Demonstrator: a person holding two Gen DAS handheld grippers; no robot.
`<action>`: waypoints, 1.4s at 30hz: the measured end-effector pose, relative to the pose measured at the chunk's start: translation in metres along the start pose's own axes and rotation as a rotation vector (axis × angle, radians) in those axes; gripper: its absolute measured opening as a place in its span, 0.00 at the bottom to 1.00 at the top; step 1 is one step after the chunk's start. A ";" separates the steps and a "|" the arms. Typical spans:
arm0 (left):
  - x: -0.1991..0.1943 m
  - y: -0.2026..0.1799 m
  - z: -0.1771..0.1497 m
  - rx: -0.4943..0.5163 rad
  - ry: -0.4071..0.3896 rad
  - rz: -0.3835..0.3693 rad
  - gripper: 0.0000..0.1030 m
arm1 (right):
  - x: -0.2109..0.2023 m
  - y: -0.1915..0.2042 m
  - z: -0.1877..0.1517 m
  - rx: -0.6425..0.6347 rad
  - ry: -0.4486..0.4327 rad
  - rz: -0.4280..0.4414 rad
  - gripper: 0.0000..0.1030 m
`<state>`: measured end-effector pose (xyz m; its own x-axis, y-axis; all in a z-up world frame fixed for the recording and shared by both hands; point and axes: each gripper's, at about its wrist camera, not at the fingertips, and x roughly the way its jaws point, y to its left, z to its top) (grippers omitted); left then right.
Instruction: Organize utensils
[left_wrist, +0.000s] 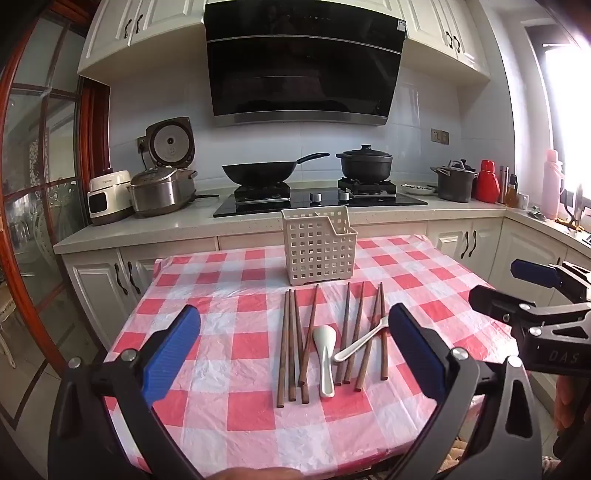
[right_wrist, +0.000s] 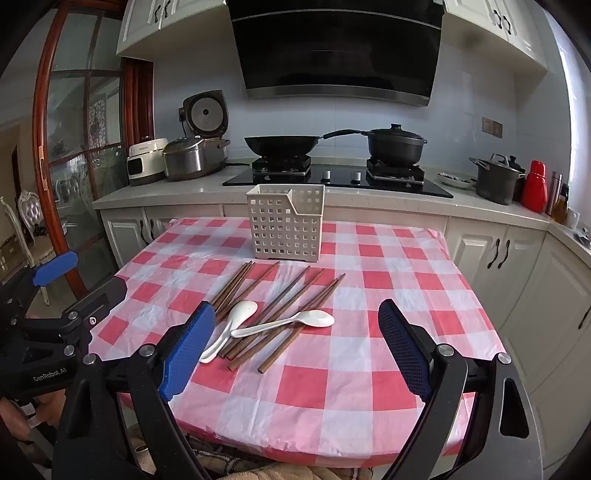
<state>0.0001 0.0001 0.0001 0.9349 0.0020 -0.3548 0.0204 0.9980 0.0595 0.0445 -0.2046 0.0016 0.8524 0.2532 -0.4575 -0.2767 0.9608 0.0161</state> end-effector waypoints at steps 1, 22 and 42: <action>0.000 0.000 0.000 -0.001 0.002 -0.003 0.96 | 0.000 -0.001 0.000 0.003 -0.006 0.003 0.82; -0.008 0.003 0.005 -0.019 -0.035 0.010 0.96 | -0.006 -0.002 0.005 0.009 -0.034 -0.002 0.82; -0.012 0.005 0.006 -0.022 -0.036 0.007 0.96 | -0.004 0.000 0.001 0.007 -0.032 0.003 0.82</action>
<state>-0.0090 0.0043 0.0100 0.9473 0.0070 -0.3203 0.0065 0.9991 0.0409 0.0413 -0.2057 0.0043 0.8654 0.2590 -0.4289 -0.2757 0.9609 0.0239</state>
